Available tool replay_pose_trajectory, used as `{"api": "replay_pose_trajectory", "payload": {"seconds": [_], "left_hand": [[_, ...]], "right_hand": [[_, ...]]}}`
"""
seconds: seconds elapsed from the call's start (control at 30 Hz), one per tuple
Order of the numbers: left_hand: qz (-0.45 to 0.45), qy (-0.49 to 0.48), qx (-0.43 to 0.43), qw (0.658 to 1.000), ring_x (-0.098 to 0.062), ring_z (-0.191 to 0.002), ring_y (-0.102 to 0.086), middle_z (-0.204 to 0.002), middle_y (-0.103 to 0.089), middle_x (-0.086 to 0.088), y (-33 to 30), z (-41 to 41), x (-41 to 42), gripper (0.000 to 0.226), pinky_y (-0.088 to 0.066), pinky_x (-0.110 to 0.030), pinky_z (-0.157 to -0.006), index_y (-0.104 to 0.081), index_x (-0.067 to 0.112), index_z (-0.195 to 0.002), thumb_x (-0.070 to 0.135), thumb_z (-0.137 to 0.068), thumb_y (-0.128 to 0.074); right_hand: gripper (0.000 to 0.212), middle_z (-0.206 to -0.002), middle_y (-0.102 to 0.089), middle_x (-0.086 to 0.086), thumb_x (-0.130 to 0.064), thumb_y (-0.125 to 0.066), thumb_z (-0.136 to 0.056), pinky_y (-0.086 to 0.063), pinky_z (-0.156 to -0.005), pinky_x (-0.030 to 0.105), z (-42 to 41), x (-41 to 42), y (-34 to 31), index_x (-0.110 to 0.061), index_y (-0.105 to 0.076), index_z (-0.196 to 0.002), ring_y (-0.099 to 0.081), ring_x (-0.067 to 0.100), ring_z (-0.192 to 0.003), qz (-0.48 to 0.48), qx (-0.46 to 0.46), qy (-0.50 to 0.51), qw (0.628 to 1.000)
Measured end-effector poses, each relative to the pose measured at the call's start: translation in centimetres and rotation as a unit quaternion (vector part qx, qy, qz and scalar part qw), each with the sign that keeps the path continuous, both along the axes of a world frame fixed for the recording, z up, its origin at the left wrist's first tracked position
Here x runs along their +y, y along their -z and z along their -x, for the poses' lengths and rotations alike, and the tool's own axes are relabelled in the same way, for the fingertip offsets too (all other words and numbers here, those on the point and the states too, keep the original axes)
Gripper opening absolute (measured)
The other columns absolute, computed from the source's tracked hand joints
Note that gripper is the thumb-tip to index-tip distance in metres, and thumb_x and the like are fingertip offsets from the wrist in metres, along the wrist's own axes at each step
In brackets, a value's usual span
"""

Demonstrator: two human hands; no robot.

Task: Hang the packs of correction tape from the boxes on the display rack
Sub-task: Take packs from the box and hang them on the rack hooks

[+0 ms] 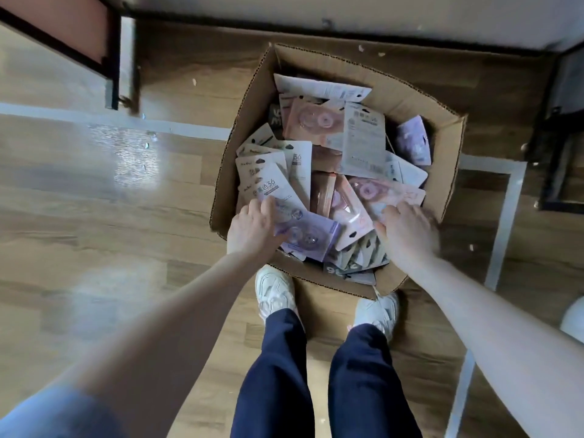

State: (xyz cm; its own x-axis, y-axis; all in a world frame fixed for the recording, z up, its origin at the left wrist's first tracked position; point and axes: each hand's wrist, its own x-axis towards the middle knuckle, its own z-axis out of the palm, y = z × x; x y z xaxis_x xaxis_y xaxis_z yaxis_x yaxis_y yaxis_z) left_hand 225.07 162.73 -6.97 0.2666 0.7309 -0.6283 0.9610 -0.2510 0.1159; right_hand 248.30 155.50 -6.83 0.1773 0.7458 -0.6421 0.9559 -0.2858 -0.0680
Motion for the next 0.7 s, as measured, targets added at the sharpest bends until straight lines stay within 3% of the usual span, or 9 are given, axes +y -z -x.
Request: {"api": "replay_pose_trajectory", "payload": {"seconds": [0.07,0.13,0.27,0.43,0.7], "left_hand": [[0.017,-0.080,-0.034,0.996,-0.035,-0.105,-0.052,-0.118,-0.050,-0.015,0.3,-0.2,0.3,0.063,-0.041,-0.040,-0.083,-0.038,0.009,-0.123,0.043,-0.079,-0.067],[0.033,-0.120,-0.045,0.991,-0.035,-0.099,-0.055,-0.113,-0.055,-0.014,0.7,-0.2,0.3,0.058,-0.043,-0.039,-0.076,-0.039,0.008,-0.113,0.040,-0.077,-0.071],[0.078,-0.161,-0.044,0.983,-0.030,-0.094,-0.057,-0.105,-0.059,-0.006,1.3,0.2,0.4,0.057,-0.044,-0.034,-0.069,-0.042,0.011,-0.107,0.042,-0.072,-0.074],[0.035,-0.141,-0.032,0.989,-0.031,-0.104,-0.047,-0.113,-0.048,-0.012,1.3,0.2,0.3,0.058,-0.043,-0.038,-0.082,-0.047,0.009,-0.108,0.039,-0.069,-0.078],[-0.015,-0.198,-0.083,0.977,-0.036,-0.110,-0.046,-0.125,-0.039,-0.015,1.2,0.2,-0.3,0.091,-0.041,-0.044,-0.090,-0.037,0.013,-0.131,0.033,-0.058,-0.087]], "right_hand": [[0.038,-0.105,-0.060,0.009,-0.043,-0.039,-0.096,-0.038,-0.067,0.032,0.6,0.2,0.5,-0.011,-0.055,-0.109,-0.056,0.027,-0.094,0.015,0.029,0.041,0.999],[0.039,-0.097,-0.062,0.006,-0.049,-0.041,-0.093,-0.040,-0.062,0.030,1.2,0.3,1.1,-0.013,-0.053,-0.106,-0.057,0.025,-0.083,0.042,0.038,0.050,0.997],[0.033,-0.094,-0.062,0.001,-0.049,-0.055,-0.086,-0.048,-0.082,0.043,2.0,0.0,2.1,-0.019,-0.050,-0.099,-0.058,0.026,-0.088,0.069,0.061,0.134,0.987],[0.015,-0.093,-0.063,0.003,-0.032,-0.057,-0.088,-0.052,-0.074,0.041,1.8,-0.3,2.8,-0.019,-0.055,-0.096,-0.057,0.025,-0.086,0.043,0.140,0.240,0.960],[0.005,-0.087,-0.066,0.007,-0.018,-0.055,-0.087,-0.056,-0.069,0.045,1.1,-0.5,3.5,-0.013,-0.054,-0.086,-0.065,0.029,-0.076,0.010,0.190,0.313,0.930]]}}
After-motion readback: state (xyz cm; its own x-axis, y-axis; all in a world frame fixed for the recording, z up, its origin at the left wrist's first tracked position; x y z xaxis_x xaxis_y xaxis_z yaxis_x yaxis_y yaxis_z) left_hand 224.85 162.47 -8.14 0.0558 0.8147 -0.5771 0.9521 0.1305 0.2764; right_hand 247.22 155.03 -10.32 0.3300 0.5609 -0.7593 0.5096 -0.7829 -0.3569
